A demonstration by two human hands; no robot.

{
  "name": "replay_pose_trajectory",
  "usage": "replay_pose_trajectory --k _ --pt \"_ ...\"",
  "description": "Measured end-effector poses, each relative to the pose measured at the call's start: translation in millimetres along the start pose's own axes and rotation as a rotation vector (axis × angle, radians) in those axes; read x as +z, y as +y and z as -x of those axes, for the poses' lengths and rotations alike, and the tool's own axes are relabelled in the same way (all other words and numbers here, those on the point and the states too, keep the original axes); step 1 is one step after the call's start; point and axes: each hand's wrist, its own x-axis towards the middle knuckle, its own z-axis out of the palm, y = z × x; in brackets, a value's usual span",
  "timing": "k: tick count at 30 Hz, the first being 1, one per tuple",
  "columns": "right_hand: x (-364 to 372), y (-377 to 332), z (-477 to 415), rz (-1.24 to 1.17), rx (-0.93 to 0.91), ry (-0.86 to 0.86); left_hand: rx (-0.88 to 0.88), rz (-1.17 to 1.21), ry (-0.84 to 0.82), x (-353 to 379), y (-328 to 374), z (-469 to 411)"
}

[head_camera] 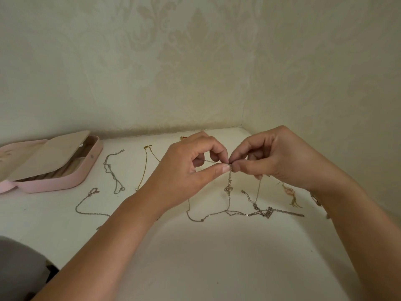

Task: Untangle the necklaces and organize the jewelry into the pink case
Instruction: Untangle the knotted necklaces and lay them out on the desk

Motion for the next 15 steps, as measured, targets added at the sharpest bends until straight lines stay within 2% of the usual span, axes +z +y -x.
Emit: replay_pose_trajectory --k 10,15 --pt "9 6 -2 0.124 0.049 -0.017 0.000 -0.118 -0.021 6 -1 0" --pt "12 9 -6 -0.075 0.002 -0.030 0.015 -0.074 0.050 7 2 1"
